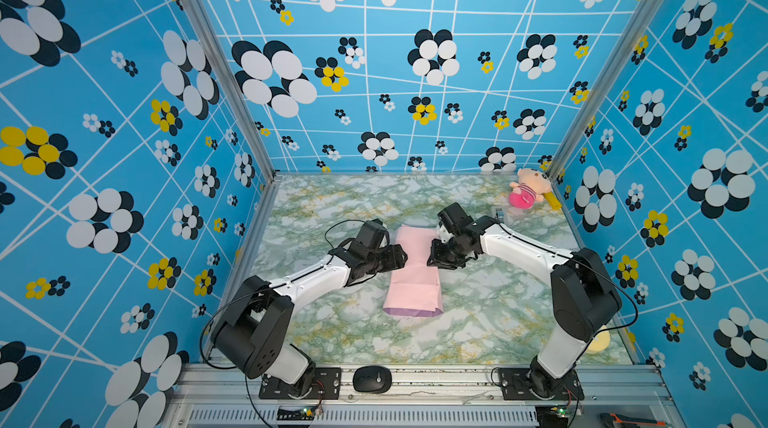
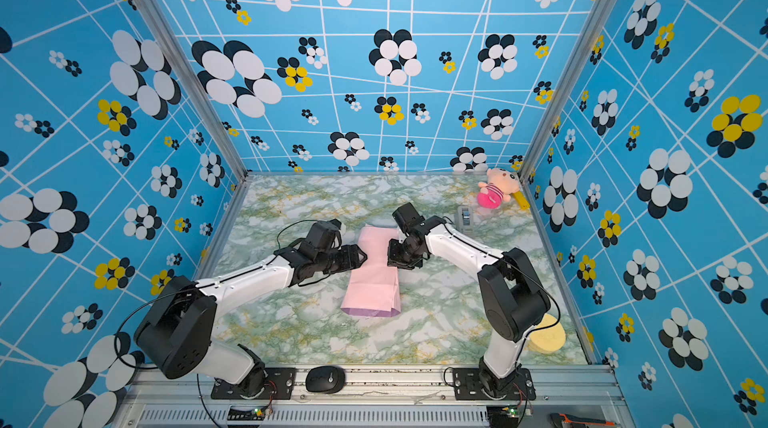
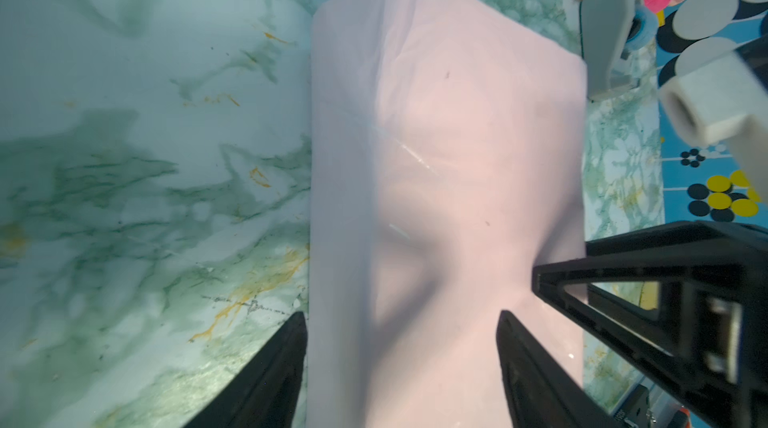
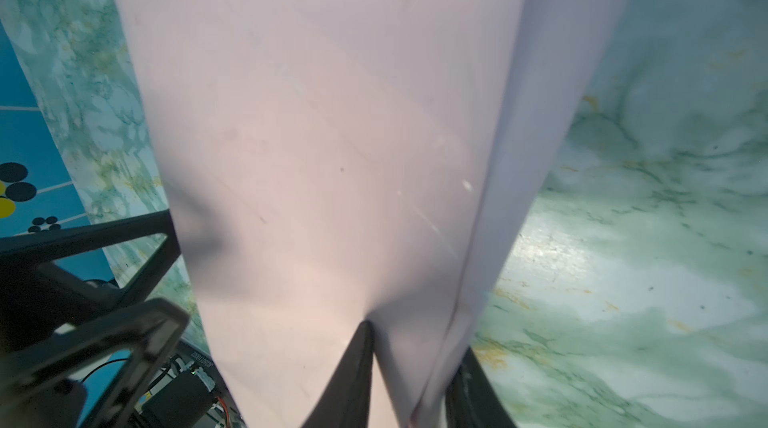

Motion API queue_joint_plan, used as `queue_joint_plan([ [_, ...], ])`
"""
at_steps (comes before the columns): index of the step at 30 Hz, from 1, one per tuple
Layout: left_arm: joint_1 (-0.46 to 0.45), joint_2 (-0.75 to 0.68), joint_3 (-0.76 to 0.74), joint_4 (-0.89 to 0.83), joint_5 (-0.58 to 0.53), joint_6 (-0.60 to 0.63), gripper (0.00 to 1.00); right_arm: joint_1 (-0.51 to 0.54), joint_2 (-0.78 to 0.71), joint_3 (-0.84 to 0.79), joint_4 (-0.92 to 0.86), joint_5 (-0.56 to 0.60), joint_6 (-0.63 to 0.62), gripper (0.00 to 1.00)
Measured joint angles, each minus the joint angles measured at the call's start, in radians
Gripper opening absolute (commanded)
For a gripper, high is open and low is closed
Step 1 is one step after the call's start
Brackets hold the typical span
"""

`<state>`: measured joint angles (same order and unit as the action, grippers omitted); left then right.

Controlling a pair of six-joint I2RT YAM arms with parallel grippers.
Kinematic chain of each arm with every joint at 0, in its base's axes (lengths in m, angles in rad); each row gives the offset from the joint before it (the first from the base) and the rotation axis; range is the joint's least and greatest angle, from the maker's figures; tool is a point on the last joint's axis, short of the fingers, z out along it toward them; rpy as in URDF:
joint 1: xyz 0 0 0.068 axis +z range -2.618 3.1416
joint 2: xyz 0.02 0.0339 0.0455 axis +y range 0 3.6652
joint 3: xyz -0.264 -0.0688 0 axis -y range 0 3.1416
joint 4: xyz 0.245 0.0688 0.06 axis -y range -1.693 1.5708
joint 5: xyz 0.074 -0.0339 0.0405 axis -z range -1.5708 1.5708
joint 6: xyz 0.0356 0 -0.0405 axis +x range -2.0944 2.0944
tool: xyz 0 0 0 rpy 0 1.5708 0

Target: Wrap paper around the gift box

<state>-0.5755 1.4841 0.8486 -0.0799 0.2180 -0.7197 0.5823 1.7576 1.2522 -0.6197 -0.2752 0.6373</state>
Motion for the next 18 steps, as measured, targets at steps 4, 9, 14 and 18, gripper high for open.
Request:
queue_joint_plan([
  [4,0.002,-0.023,-0.003,0.032,0.019,-0.006,0.68,-0.001,0.008,0.009,0.001,-0.007,-0.01,0.31],
  [9,0.001,0.015,-0.023,0.04,0.02,-0.006,0.59,-0.003,0.031,0.032,0.003,-0.024,-0.027,0.3],
  [14,-0.004,0.047,-0.048,0.04,0.009,-0.011,0.54,-0.003,0.059,0.065,0.002,-0.029,-0.043,0.41],
  [18,-0.008,0.047,-0.049,0.047,-0.004,-0.014,0.53,-0.003,0.061,0.068,-0.01,-0.017,-0.057,0.6],
])
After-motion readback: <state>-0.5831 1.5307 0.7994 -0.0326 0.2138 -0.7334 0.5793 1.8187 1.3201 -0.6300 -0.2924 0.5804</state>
